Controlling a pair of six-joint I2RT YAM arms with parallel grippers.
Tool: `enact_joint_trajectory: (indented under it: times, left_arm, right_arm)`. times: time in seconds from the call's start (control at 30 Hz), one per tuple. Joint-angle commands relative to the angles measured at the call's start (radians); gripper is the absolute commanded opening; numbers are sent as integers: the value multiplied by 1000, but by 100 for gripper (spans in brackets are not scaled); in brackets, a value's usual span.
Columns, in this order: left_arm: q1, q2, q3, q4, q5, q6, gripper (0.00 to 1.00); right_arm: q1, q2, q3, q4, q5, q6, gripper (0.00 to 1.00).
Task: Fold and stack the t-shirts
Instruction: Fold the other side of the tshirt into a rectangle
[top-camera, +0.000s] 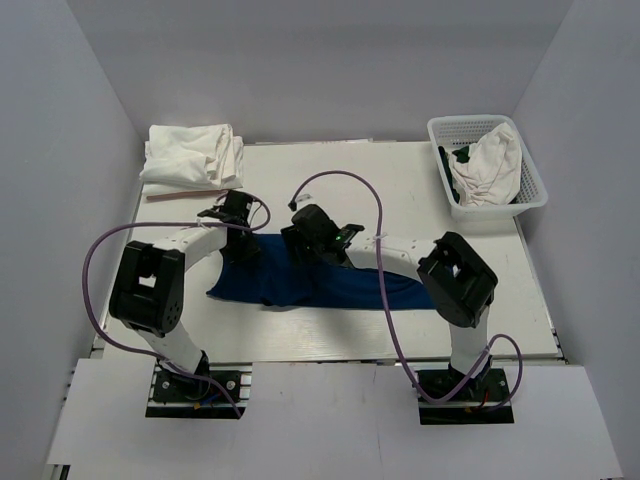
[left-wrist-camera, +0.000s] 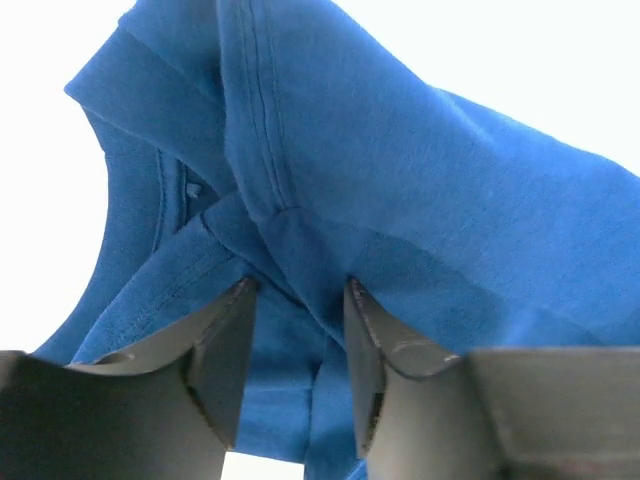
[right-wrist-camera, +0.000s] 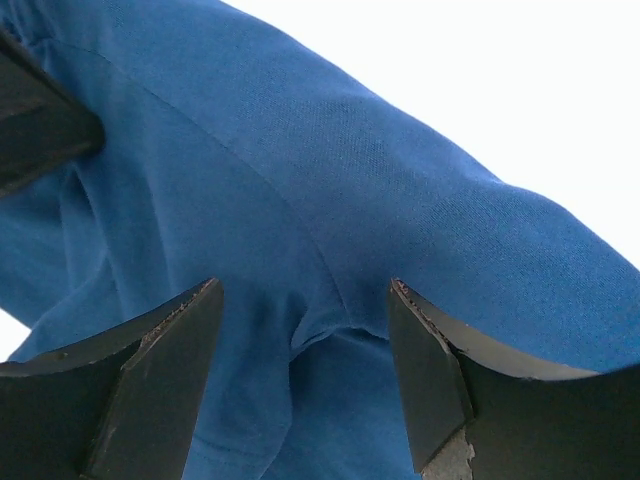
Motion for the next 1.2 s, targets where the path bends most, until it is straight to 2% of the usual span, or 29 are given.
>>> enact_joint_trajectory:
  times: [0.0, 0.1, 0.2, 0.23, 0.5, 0.6, 0.63, 0.67, 0.77, 0.9, 1.17]
  left_arm:
    - [11, -39, 59, 42, 1, 3, 50]
    - [20, -39, 89, 71, -8, 3, 38]
    - [20, -14, 115, 82, 4, 3, 12]
    - [20, -1, 115, 82, 15, 3, 0]
    - [29, 3, 127, 96, 15, 45, 0]
    - [29, -19, 152, 8, 15, 45, 0]
    - [29, -19, 141, -2, 15, 45, 5]
    - [29, -37, 127, -2, 27, 45, 21]
    - [29, -69, 52, 51, 66, 45, 33]
    - [29, -28, 70, 60, 84, 45, 40]
    - [29, 45, 104, 39, 103, 45, 39]
  right_arm:
    - [-6, 15, 45, -1, 22, 0, 72]
    - [-6, 25, 51, -3, 28, 8, 72]
    - [-6, 34, 59, -7, 28, -3, 72]
    - [-8, 32, 62, -10, 36, -5, 72]
    - [-9, 29, 57, -17, 44, -6, 72]
    - [-9, 23, 62, -23, 44, -9, 68]
    - [-8, 23, 65, -18, 44, -11, 68]
    - [-8, 25, 62, -15, 45, -9, 68]
    - [-9, 31, 69, -23, 53, -6, 68]
    - [-8, 14, 62, -29, 56, -8, 68]
    - [-27, -48, 31, -24, 105, 0, 68]
